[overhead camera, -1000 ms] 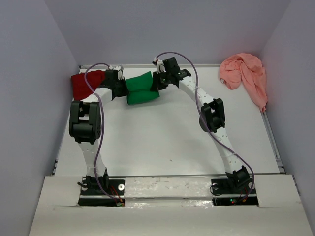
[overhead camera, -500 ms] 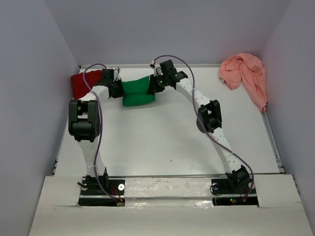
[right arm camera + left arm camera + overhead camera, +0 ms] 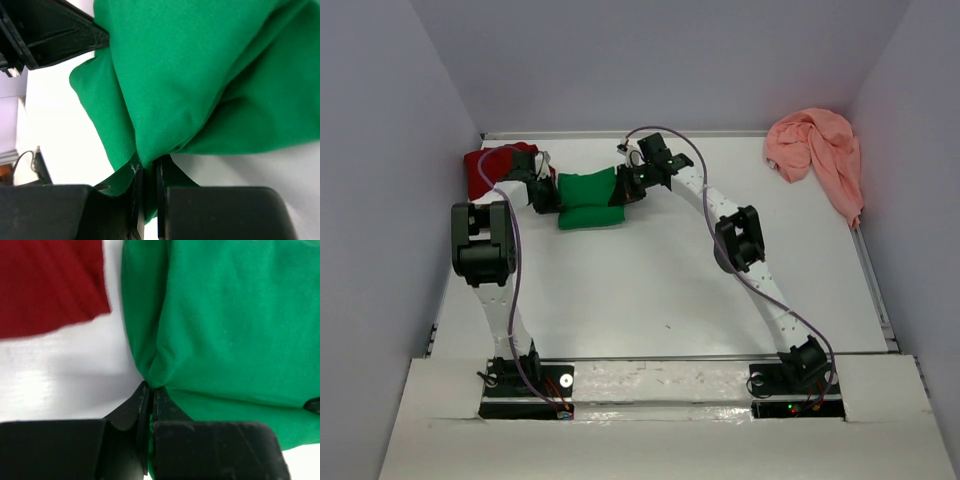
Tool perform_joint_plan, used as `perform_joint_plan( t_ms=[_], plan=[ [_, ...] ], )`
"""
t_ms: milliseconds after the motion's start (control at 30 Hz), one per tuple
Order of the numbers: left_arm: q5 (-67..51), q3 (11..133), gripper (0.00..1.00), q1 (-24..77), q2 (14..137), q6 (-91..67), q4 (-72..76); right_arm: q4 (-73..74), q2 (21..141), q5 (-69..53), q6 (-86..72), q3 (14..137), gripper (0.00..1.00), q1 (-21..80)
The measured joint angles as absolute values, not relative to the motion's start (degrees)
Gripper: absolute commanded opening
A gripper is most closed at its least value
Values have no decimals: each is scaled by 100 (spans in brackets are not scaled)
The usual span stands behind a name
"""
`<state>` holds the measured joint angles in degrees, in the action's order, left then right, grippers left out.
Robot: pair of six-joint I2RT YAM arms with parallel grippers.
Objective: Fold and stack the t-shirts
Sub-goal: Put the neatly folded tshirt into the corner of the board with both arms
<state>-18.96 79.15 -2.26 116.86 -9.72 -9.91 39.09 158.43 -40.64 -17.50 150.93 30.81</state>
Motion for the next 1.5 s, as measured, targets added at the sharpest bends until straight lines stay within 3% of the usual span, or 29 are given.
perform_joint_plan(
  t_ms=[600, 1133, 1500],
  plan=[
    [-2252, 5946, 0, -1291, 9120, -141, -1809, 4230, 15353, -4624, -1302, 14383, 0, 3636],
    [-3061, 5658, 0, -2744, 8757, 593, -2930, 4292, 15270, -5492, -939, 14390, 0, 4134],
    [-3107, 5634, 0, -3332, 8816, 950, -2974, 3946, 15277, -4038, -878, 14497, 0, 4663]
  ],
)
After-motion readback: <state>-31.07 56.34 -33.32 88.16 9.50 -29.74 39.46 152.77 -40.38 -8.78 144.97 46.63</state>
